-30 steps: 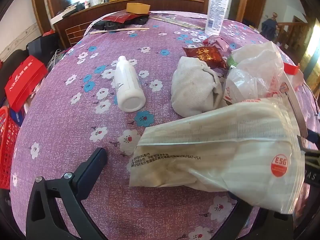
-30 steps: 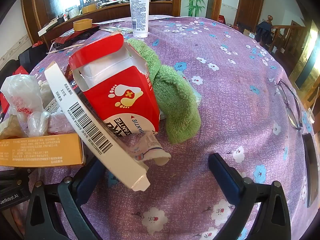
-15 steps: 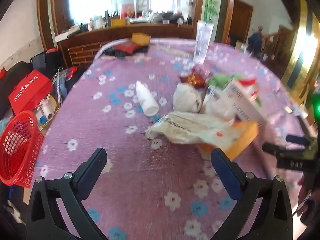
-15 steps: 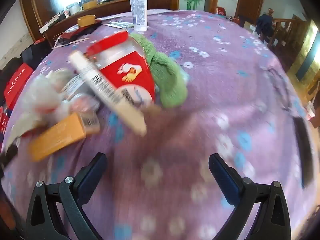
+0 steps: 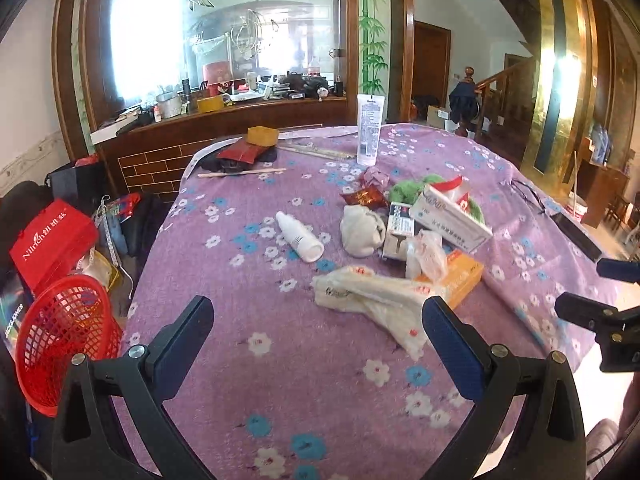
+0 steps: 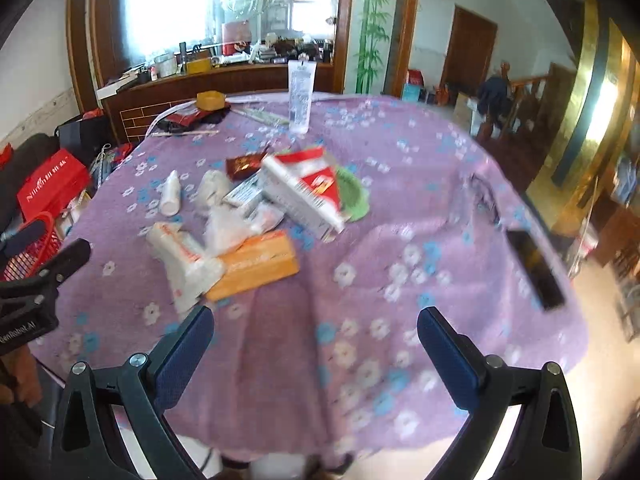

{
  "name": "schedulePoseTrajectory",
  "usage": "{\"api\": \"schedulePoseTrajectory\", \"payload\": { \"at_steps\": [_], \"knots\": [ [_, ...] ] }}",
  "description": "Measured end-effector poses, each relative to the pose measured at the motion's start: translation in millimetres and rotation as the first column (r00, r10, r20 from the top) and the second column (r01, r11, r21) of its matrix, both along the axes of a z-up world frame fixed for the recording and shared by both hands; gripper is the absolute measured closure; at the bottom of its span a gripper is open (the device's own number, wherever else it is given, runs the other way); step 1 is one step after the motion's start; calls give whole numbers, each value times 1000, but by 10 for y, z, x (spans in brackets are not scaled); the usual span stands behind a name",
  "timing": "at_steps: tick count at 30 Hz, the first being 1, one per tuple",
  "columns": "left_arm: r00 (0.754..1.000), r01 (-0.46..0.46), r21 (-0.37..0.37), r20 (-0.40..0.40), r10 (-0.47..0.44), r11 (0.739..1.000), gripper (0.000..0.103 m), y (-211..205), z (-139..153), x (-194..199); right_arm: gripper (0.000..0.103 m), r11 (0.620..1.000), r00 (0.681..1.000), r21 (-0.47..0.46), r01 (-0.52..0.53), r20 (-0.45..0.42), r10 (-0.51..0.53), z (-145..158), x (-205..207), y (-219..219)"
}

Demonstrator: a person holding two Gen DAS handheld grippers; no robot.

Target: Collect trash

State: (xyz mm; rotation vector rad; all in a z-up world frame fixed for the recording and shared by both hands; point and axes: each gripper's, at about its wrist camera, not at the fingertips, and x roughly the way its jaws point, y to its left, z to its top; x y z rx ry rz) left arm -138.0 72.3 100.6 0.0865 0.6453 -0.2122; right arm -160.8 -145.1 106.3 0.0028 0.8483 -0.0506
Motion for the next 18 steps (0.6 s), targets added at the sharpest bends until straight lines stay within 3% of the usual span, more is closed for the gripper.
{"api": "schedulePoseTrajectory", "payload": {
  "at_steps": [2, 5, 11, 15, 18],
  "knots": [
    [1000, -4, 9, -3, 4, 1000, 0, 19, -1, -45, 0, 1000, 1000, 20, -24, 6, 24, -4, -56, 45],
    [999, -31, 1, -10, 31, 1000, 0, 61, 6, -99, 0, 998, 998, -29, -49, 24, 50, 23, -54, 82],
    [990, -143, -14, 2, 144, 990, 0, 97, 110, -218, 0, 986, 987, -75, -150, 47, 154, 113, 3, 55],
    [984, -179, -12, -27, 178, 984, 0, -12, 91, -276, 0, 970, 977, -131, -207, 32, 212, 69, 1, 7],
    [982, -188, -5, -25, 188, 982, 0, -114, 99, -344, 0, 965, 969, -114, -238, 41, 244, 72, 8, -72]
  ]
}}
